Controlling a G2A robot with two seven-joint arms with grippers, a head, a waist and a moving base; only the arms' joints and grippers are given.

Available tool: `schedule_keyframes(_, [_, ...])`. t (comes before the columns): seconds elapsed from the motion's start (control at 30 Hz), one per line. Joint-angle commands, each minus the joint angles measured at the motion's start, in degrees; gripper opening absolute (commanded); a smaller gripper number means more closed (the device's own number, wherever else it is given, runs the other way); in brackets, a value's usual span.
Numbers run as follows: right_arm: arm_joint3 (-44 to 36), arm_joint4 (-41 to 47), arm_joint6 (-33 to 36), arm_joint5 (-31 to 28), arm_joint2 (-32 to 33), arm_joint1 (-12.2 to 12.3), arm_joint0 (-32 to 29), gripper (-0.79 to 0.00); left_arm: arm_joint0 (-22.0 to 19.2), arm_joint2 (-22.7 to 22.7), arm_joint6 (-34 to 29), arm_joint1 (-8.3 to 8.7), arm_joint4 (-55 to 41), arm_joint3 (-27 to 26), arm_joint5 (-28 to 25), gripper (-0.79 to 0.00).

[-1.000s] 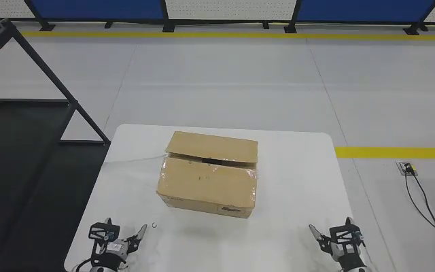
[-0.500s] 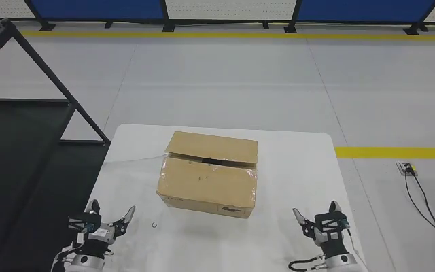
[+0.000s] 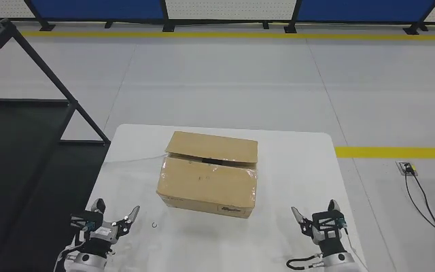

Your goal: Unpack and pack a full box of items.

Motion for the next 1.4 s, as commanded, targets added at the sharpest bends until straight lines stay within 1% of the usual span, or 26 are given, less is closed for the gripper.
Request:
schedule_keyframes(0.0, [-0.1,0.4,-0.2,-0.4,-0.5,-0.1,0.3,0.0,-2.4,0.8,0.3,-0.15,-0.2,1.1,1.8,0.0])
schedule_keyframes(0.17, [0.6,1.8,-0.7,-0.9,-0.7,-0.4,1.5,0.0,-8.4,3.5,0.6,-0.63,-2.8,5.3,2.7,0.0])
schedule_keyframes(0.33, [1.6,4.3,-2.7,-1.4,-0.9,-0.8,2.1,0.0,-13.9,7.0,0.8,-1.12,-2.2,10.0,3.7,0.0])
schedule_keyframes(0.4, [1.7,4.1,-3.0,-1.3,-0.9,-0.8,2.2,0.0,-15.0,8.0,-0.7,-1.14,-1.7,11.2,2.1,0.0])
schedule_keyframes(0.67, [1.8,4.7,-2.8,-1.4,-1.0,-0.9,2.2,0.0,-15.2,7.9,-0.8,-1.21,-2.2,11.6,2.7,0.0])
schedule_keyframes(0.83, [3.0,7.8,0.5,-1.6,-1.2,-1.2,4.6,0.0,-17.1,9.6,-1.3,-1.48,-1.2,12.6,3.3,0.0])
schedule_keyframes(1.03, [3.7,10.5,2.1,-5.3,-0.3,-1.2,5.8,0.0,-17.9,11.8,-1.2,-1.71,1.1,13.2,2.7,0.0])
schedule_keyframes(1.1, [4.0,12.8,3.0,-7.9,0.3,-1.2,6.1,0.0,-17.9,12.3,-0.7,-1.74,2.2,13.5,2.5,0.0])
schedule_keyframes(1.17, [4.1,17.0,4.4,-11.6,1.5,-1.1,6.1,0.0,-17.7,12.4,-0.1,-1.78,2.7,13.6,2.6,0.0])
schedule_keyframes(1.37, [4.0,17.4,4.7,-12.2,1.8,-1.1,6.1,0.0,-16.3,12.6,1.6,-1.83,3.5,12.6,1.8,0.0])
